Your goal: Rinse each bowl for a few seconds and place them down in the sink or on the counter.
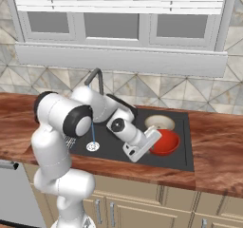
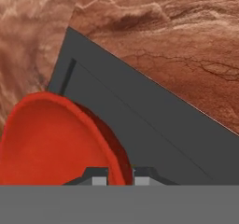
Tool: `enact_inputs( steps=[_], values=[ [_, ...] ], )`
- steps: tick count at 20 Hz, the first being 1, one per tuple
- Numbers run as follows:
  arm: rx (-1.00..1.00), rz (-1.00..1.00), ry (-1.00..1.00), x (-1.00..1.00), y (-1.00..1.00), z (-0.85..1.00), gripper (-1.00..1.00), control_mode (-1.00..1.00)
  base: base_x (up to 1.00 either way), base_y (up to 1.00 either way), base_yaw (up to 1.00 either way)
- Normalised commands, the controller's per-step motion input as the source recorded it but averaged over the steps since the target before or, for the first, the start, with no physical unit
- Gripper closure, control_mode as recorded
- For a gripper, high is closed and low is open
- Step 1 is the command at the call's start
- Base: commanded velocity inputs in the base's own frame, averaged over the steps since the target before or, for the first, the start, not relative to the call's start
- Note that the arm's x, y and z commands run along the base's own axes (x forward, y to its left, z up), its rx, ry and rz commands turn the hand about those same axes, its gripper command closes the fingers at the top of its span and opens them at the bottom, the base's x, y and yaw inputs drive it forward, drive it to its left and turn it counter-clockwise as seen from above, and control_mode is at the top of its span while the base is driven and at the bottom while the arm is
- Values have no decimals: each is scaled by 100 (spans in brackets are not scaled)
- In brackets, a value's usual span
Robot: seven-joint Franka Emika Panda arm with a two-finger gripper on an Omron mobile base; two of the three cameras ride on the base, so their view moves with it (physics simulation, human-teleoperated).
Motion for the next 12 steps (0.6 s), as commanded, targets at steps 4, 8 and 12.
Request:
enact_inputs(
  steps=[4,8,12],
  values=[
    [0,-2,9,12,1,-4,-100,-100,0,0,0],
    [0,0,2,0,-4,16,-100,-100,0,0,0],
    [0,0,0,0,-11,38,-100,-100,0,0,0]
  ],
)
